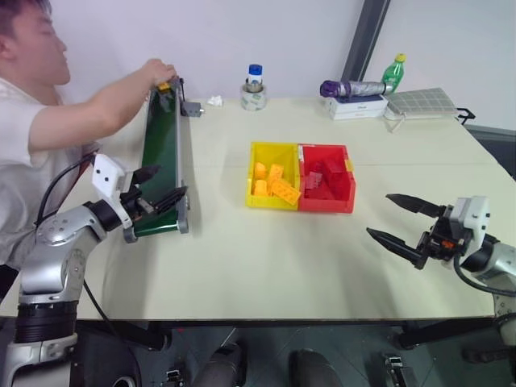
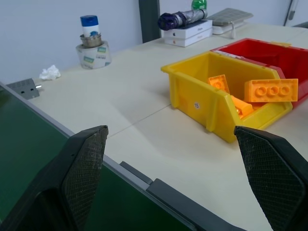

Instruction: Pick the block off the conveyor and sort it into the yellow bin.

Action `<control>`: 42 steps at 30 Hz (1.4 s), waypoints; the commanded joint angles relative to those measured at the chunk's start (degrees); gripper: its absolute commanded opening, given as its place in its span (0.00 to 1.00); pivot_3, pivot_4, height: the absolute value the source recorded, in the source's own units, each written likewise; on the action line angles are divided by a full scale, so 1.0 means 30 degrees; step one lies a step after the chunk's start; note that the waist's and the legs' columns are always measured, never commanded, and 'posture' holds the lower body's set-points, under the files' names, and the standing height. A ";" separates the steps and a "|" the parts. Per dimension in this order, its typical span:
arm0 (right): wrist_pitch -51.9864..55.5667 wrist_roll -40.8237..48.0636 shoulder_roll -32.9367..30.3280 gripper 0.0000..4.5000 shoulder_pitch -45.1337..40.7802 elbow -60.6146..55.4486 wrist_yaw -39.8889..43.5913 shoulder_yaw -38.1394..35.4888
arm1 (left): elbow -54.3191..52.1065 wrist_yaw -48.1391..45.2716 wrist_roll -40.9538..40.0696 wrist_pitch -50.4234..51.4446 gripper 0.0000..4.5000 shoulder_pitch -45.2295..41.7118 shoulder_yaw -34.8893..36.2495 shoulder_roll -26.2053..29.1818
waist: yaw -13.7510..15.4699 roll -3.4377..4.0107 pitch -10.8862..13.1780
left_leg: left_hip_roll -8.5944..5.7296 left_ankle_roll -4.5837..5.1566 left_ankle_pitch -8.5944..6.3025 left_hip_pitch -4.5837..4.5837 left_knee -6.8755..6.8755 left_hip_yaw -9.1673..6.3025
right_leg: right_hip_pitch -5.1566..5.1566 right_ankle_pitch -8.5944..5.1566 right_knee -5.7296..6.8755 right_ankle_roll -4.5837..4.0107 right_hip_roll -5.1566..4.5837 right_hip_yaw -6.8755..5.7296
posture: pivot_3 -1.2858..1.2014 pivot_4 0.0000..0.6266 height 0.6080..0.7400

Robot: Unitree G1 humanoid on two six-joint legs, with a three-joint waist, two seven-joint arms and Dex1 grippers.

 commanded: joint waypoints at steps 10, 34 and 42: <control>0.0039 0.0150 -0.0224 1.00 -0.0572 -0.0088 0.0146 -0.0021 | -0.1050 0.0261 -0.0278 -0.0560 0.98 0.0428 0.0643 0.0121 | -0.0004 0.0000 0.0000 | 0.0000 0.0000 0.0000 0.0000 0.0003 0.0000 | 0.0001 0.0000 0.0002 0.0000 0.0000 0.0000 | 0.52 0.24 1.00; 0.0136 0.0069 -0.0128 1.00 -0.1310 0.0324 0.0472 0.0552 | -0.9432 1.3991 0.4904 -0.1572 0.98 0.6274 0.0785 -0.8627 | 0.0088 -0.0012 -0.0003 | -0.0004 0.0003 -0.0003 0.0016 0.0076 0.0000 | 0.0079 0.0000 -0.0003 0.0002 -0.0007 -0.0015 | 0.52 0.24 1.00; 0.0217 0.0153 -0.0203 1.00 -0.1235 0.0195 0.0428 0.0476 | -0.9315 1.4291 0.5223 -0.1563 0.98 0.6238 0.0290 -0.9056 | 0.0034 -0.0015 -0.0004 | 0.0006 0.0003 -0.0003 0.0020 0.0081 -0.0001 | 0.0084 0.0000 0.0002 0.0002 0.0002 -0.0032 | 0.52 0.24 1.00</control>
